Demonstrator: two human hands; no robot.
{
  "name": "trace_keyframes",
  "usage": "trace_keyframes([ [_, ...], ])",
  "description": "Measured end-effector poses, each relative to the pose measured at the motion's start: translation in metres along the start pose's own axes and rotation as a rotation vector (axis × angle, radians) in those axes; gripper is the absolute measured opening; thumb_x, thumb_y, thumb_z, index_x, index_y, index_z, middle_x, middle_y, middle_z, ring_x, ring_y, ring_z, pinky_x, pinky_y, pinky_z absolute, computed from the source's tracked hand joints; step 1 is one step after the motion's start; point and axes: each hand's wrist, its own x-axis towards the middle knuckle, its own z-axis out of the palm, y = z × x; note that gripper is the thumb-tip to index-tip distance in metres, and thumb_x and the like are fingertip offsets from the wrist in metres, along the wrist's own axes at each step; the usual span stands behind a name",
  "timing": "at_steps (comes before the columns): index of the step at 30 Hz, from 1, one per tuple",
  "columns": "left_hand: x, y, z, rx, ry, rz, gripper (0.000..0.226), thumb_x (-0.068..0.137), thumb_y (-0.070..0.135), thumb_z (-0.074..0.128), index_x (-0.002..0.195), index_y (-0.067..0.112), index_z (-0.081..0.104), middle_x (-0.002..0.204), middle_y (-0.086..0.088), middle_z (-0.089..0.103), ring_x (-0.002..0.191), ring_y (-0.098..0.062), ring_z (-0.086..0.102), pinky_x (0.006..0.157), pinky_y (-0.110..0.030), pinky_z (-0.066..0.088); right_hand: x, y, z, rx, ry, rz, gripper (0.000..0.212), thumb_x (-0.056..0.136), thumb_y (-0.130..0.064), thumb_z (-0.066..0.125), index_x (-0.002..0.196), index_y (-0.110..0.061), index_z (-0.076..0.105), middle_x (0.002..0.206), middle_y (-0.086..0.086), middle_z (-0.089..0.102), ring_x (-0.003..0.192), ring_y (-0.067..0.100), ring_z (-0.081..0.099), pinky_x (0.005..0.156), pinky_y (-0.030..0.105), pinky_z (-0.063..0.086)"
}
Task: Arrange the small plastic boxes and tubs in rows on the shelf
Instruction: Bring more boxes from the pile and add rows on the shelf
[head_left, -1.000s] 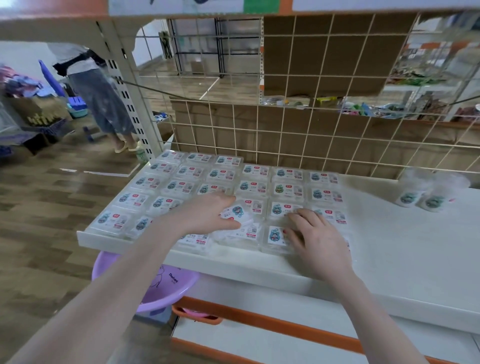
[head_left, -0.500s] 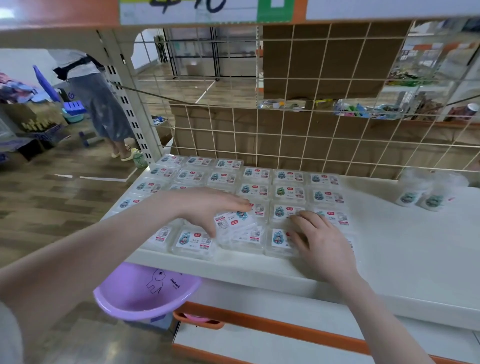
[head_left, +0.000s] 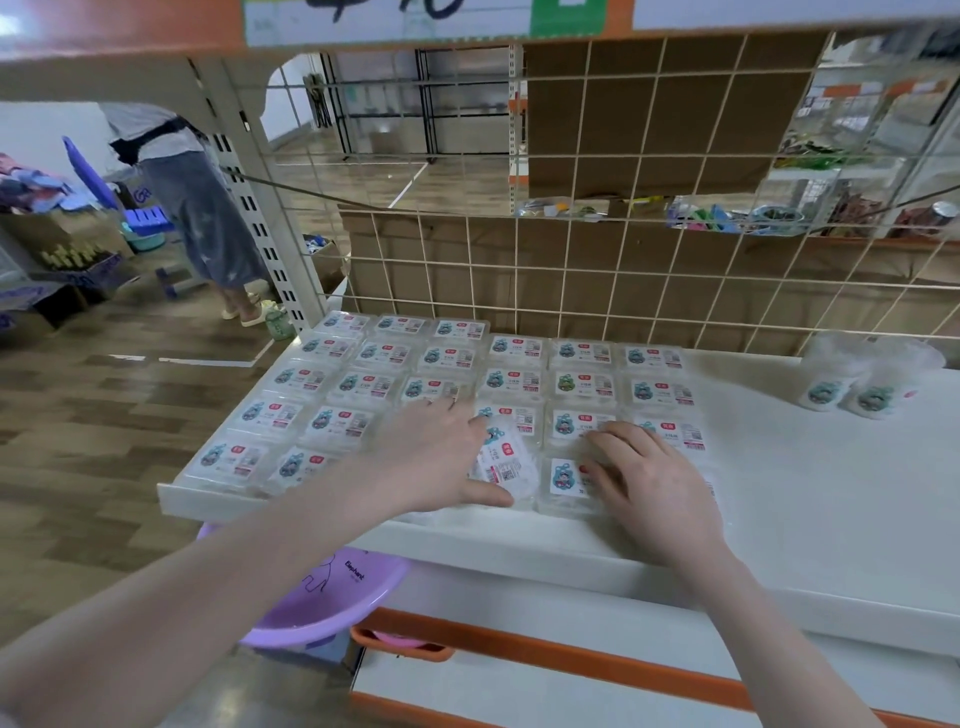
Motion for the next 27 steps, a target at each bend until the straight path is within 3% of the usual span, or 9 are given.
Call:
trace_keyframes([
  [6, -0.004, -0.014, -0.006, -0.178, -0.029, 0.086, 0.084, 0.077, 0.071, 0.051, 0.145, 0.025, 0.031, 0.141, 0.002, 0.039, 0.129, -0.017, 0.034, 0.104, -0.033, 0.035, -0.001, 0.000, 0.000, -0.003, -0.011, 0.002, 0.024, 0.076, -0.017, 0.076, 0.098, -0.009, 0.070, 0.103, 0.005, 0.067, 0.090, 0.027, 0.064, 0.076, 0.034, 0.052],
  [12, 0.011, -0.028, -0.008, -0.265, -0.019, 0.360, 0.087, 0.078, 0.050, 0.068, 0.149, 0.032, 0.021, 0.157, 0.013, 0.013, 0.142, -0.006, 0.010, 0.109, -0.017, 0.005, 0.000, 0.000, 0.001, -0.003, -0.005, 0.001, 0.024, 0.076, -0.017, 0.076, 0.098, -0.010, 0.070, 0.103, 0.005, 0.067, 0.090, 0.027, 0.065, 0.076, 0.033, 0.052],
  [18, 0.026, -0.023, -0.004, -0.272, -0.112, 0.418, 0.084, 0.080, 0.034, 0.071, 0.148, 0.034, 0.022, 0.156, 0.013, 0.018, 0.141, -0.006, 0.013, 0.111, -0.027, 0.017, 0.000, -0.002, -0.001, -0.007, 0.011, -0.006, 0.026, 0.073, -0.015, 0.078, 0.097, -0.009, 0.070, 0.101, 0.005, 0.068, 0.088, 0.026, 0.065, 0.076, 0.032, 0.053],
  [27, 0.018, -0.016, 0.004, -0.133, 0.026, 0.275, 0.073, 0.078, 0.052, 0.065, 0.140, 0.025, 0.038, 0.132, 0.006, 0.050, 0.121, -0.017, 0.044, 0.096, -0.030, 0.036, 0.000, -0.003, -0.003, 0.000, 0.004, 0.013, 0.026, 0.073, -0.015, 0.078, 0.098, -0.010, 0.070, 0.100, 0.005, 0.068, 0.087, 0.028, 0.065, 0.074, 0.034, 0.053],
])
